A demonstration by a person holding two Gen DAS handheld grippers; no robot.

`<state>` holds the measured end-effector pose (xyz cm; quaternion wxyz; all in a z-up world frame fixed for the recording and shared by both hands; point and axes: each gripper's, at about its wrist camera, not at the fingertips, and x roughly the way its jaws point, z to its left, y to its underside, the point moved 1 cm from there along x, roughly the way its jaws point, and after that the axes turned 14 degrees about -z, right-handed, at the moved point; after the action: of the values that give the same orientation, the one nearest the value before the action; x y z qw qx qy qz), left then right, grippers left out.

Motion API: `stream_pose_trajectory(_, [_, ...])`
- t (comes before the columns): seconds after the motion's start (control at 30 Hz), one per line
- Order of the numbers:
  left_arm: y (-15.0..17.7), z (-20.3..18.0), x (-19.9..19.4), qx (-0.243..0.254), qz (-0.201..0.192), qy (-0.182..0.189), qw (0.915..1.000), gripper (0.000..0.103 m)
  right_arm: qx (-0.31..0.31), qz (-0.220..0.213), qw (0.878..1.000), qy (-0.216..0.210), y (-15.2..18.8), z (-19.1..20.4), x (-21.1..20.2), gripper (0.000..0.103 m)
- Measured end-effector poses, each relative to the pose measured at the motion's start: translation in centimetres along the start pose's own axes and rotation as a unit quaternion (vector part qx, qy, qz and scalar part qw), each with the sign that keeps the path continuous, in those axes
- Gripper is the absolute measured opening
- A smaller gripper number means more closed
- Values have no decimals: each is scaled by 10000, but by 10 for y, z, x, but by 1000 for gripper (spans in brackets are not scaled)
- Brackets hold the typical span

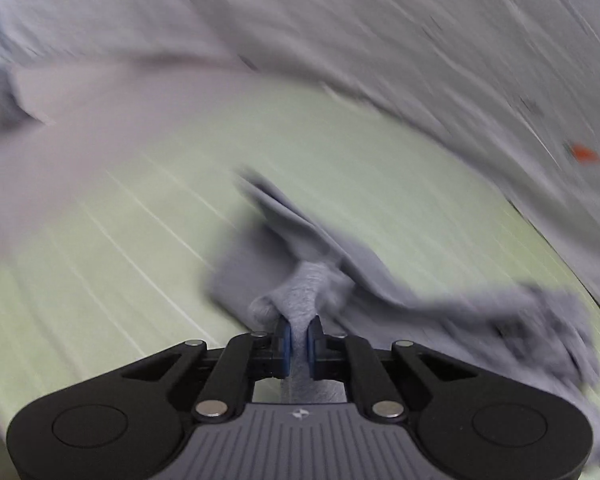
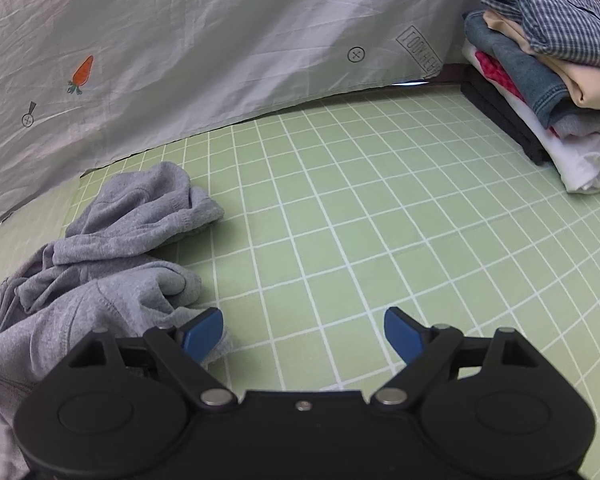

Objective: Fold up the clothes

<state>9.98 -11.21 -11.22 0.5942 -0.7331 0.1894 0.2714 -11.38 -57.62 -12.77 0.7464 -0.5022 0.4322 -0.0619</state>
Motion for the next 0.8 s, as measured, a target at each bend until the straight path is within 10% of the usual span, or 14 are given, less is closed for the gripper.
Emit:
stream_pose_trajectory(0.13, [-25, 26, -1, 11, -343, -947, 9949, 20, 129, 37, 9999, 94, 2, -3, 3, 88])
stream_pose_trajectory(0.27, [-14, 20, 0, -326, 119, -517, 9981, 58, 369, 75, 9992, 109, 4, -5, 5, 87])
stream_pose_trajectory(0.43, [33, -29, 2, 210, 844, 174, 9961, 65, 1517, 360, 9874, -277, 10, -18, 13, 80])
stream_pose_trajectory(0.5, [50, -43, 7, 237, 1176, 432, 9918, 65, 2499, 574, 9649, -564, 19, -32, 21, 77])
stream_pose_trajectory(0.63, [74, -65, 12, 685, 1529, 684, 9835, 69, 4611, 1027, 8757, -997, 48, -56, 43, 70])
stream_pose_trajectory(0.8, [83, -70, 21, 775, 1688, 551, 9810, 73, 5563, 1469, 8108, -1076, 73, -55, 64, 65])
